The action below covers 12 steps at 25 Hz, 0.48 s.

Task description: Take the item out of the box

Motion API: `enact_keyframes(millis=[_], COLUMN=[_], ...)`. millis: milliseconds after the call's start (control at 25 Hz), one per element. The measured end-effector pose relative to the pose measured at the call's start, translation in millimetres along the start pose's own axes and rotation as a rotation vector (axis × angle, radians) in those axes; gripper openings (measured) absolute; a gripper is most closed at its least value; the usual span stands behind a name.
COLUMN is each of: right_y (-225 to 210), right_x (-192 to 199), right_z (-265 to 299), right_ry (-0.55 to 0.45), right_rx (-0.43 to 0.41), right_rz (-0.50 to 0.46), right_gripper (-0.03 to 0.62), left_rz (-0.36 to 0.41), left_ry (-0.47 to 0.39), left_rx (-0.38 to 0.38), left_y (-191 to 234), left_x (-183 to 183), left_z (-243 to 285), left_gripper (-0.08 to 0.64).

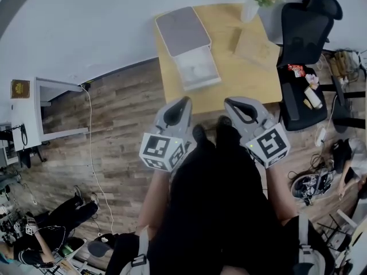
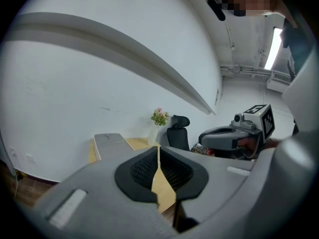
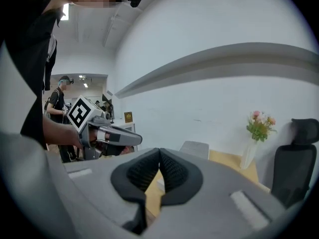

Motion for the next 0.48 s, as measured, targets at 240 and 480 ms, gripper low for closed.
enact_keyframes(millis=[240,480], right_y=[-22,-58], right_x=[14,9], right_z=[16,39], right_ry=[0.028,0.033], right_rx=[-0.013,-0.049], right_rz=[0.020,0.018], right_gripper=[0.003,0.003], left_rz=[-0.017,-0.029], left_ry=[0.040,0.069], left_rx=[-0.016,-0.055], left_y=[12,27], left_x=[6,0], left_z=[26,55], left_gripper=[0.011,0.012])
Point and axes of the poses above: the fingertips, and each gripper's own axes: z forward along the fingers, y to its left, x out of its underside, the point moved 1 cm from there along -z, backward along the fingers, and after that the axes turned 7 degrees about -z, right-handed, at the moved point
